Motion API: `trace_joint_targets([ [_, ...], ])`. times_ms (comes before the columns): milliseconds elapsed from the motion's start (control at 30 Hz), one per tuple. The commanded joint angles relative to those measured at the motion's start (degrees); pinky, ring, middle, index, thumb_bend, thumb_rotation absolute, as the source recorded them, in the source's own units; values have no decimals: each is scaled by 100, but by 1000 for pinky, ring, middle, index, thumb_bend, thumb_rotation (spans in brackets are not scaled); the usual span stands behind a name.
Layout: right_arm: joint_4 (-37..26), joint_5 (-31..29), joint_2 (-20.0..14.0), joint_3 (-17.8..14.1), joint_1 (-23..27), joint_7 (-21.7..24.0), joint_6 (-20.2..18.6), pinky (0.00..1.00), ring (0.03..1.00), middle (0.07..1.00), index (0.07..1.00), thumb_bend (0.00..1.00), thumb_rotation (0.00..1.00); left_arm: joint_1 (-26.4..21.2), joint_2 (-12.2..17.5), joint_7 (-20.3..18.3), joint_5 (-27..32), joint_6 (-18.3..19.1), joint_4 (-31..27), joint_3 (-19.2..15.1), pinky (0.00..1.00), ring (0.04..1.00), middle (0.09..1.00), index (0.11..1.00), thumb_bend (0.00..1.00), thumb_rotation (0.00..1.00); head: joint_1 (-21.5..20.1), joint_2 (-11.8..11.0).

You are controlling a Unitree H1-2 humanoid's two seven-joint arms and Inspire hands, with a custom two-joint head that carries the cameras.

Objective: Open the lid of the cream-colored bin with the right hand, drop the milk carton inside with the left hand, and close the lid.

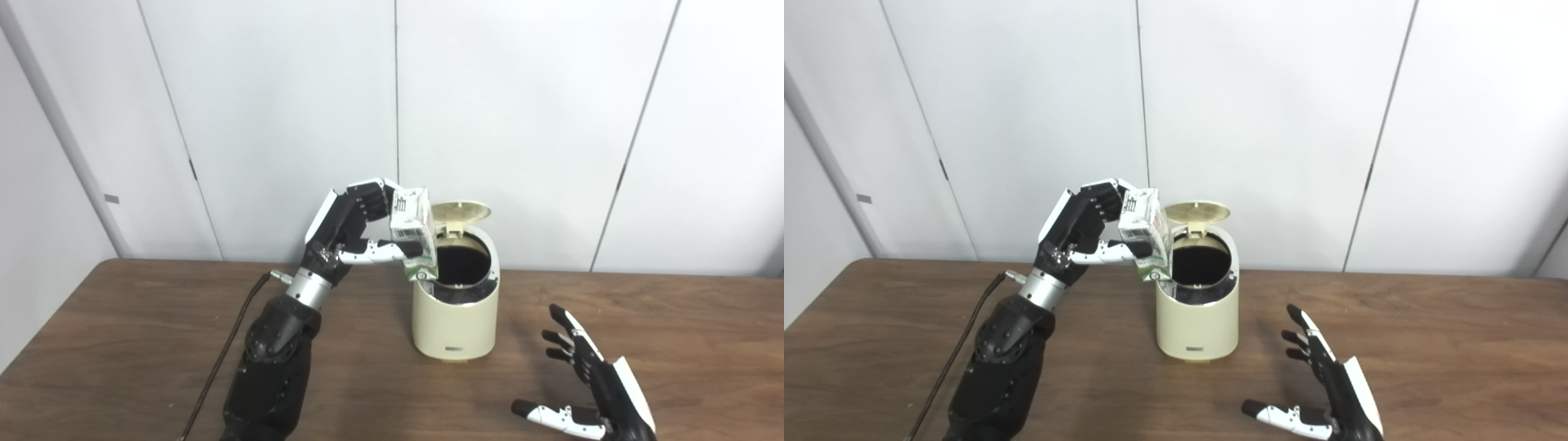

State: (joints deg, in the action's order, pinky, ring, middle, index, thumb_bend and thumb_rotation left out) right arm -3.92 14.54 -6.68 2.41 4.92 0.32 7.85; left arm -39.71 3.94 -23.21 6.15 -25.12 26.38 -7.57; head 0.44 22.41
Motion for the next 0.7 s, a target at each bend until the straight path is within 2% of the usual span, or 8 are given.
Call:
trace_joint_targets([
  [0, -112, 18, 2, -3, 191, -99, 274, 774, 855, 955, 938, 769, 273, -437, -47, -42, 73, -180, -71, -45, 434, 443, 499, 508, 503, 0, -9, -3],
  [367, -58, -17, 37, 8, 192, -148, 348, 757, 847, 959, 938, 770, 287, -543, -253, -151, 66, -180, 244, -194, 435, 443, 496, 509, 503, 0, -86, 2],
  [667, -18, -2, 39, 3, 174, -173, 429, 762, 848, 959, 938, 777, 310, -575, -420, 78, -124, -180, 472, -265, 434, 444, 491, 506, 503, 0, -138, 28],
])
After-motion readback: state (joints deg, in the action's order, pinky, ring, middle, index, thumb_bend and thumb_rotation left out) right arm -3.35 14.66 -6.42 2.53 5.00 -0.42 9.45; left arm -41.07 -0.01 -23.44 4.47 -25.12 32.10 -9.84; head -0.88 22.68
